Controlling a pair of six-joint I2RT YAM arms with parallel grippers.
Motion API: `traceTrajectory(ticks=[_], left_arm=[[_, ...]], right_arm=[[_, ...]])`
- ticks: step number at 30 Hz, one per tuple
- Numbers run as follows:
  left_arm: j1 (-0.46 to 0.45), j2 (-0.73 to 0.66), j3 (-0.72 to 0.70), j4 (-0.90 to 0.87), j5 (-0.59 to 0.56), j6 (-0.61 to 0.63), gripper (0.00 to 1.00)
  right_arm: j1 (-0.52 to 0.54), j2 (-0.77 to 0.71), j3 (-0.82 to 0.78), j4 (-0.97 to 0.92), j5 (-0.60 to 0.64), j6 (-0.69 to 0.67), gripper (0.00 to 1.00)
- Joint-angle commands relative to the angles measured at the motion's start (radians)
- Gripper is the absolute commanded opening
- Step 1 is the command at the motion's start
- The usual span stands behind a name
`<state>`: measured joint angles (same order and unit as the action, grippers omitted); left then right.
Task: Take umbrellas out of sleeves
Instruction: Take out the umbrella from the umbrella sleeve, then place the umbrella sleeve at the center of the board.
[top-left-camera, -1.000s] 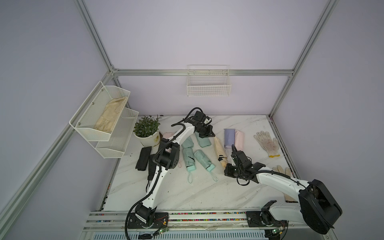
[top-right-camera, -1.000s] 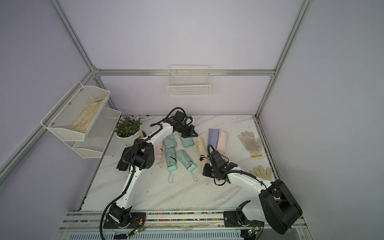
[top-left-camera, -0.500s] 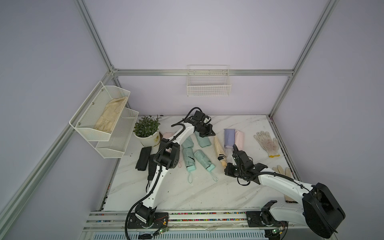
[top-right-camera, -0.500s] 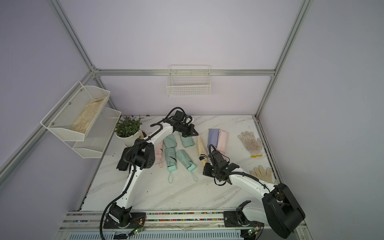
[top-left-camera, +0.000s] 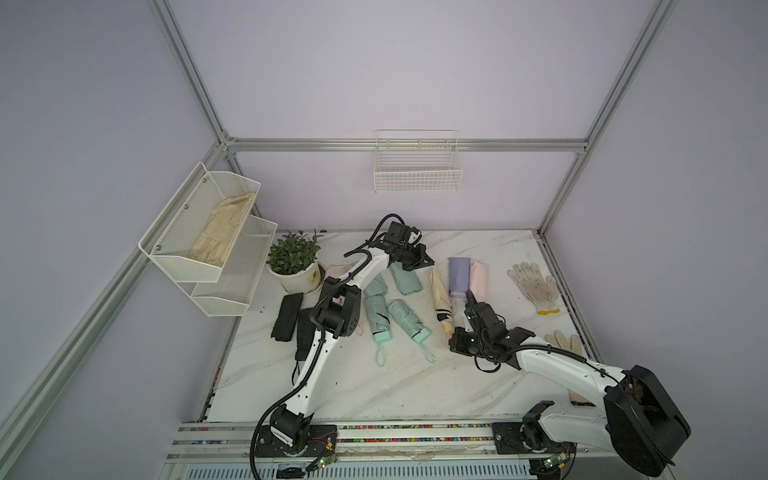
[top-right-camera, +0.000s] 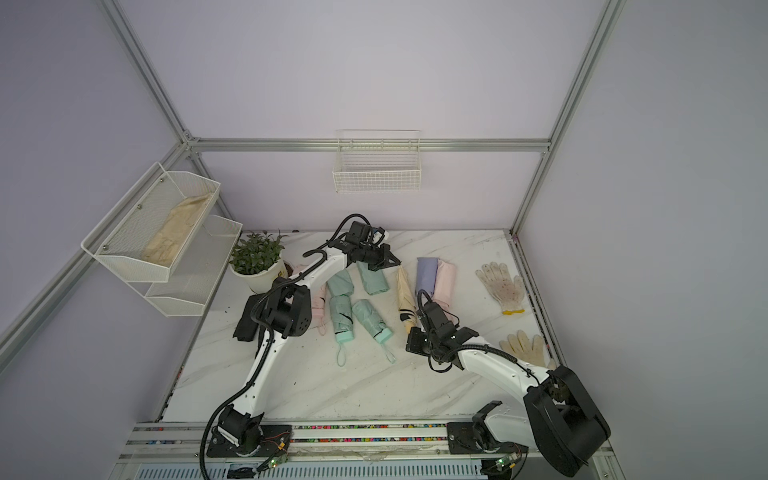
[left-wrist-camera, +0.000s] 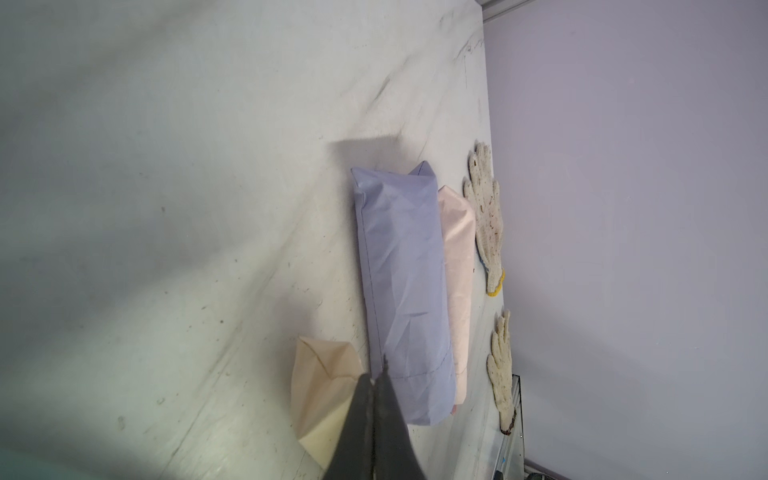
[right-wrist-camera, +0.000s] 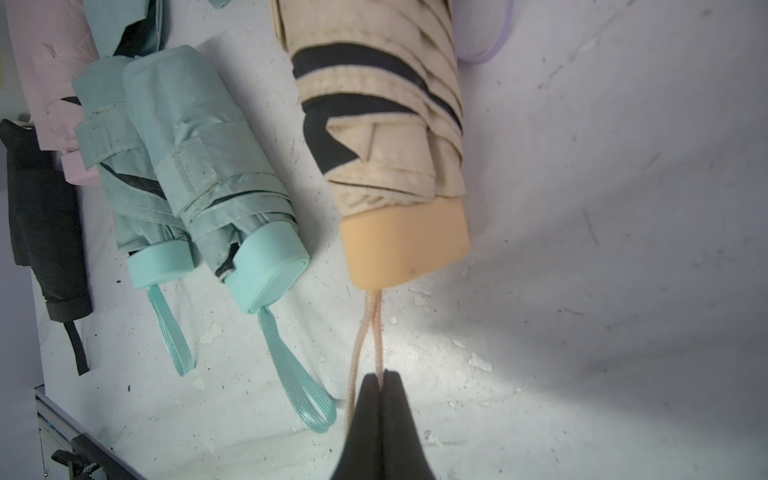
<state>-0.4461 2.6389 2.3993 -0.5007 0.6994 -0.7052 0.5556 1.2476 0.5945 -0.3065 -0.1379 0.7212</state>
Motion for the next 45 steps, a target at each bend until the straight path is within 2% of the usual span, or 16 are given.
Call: traceTrajectory(ticks=[1,12,24,32,35,37,45], left_arm=[[0.019,0.004,0.066,0.093,-0.02,-0.023,0.0],[0.034,0.026,0.098,0.154,-0.01,-0.082,0.0],[0.061,0.101,0.138,0.336,0.008,-0.22,0.0],[0.065,0.113,0.156,0.337,0.01,-0.213,0.2],[0.07,0.108,0.152,0.336,0.003,-0.211,0.35],[0.074,0.103,0.15,0.324,-0.005,-0.206,0.5],[0.081,0.067,0.121,0.326,-0.007,-0.204,0.52]], right_arm=[[0.005,-0.014,-0.019,-0.019,-0.023,0.006,0.0],[0.007,-0.018,-0.044,0.013,-0.051,0.022,0.0],[0.007,0.013,-0.04,0.027,-0.04,0.026,0.0],[0.007,0.045,-0.021,0.03,-0.039,0.019,0.0],[0.007,0.054,-0.013,0.029,-0.039,0.018,0.0],[0.007,0.057,-0.011,0.028,-0.039,0.017,0.0],[0.008,0.033,-0.009,0.003,-0.031,0.015,0.0]])
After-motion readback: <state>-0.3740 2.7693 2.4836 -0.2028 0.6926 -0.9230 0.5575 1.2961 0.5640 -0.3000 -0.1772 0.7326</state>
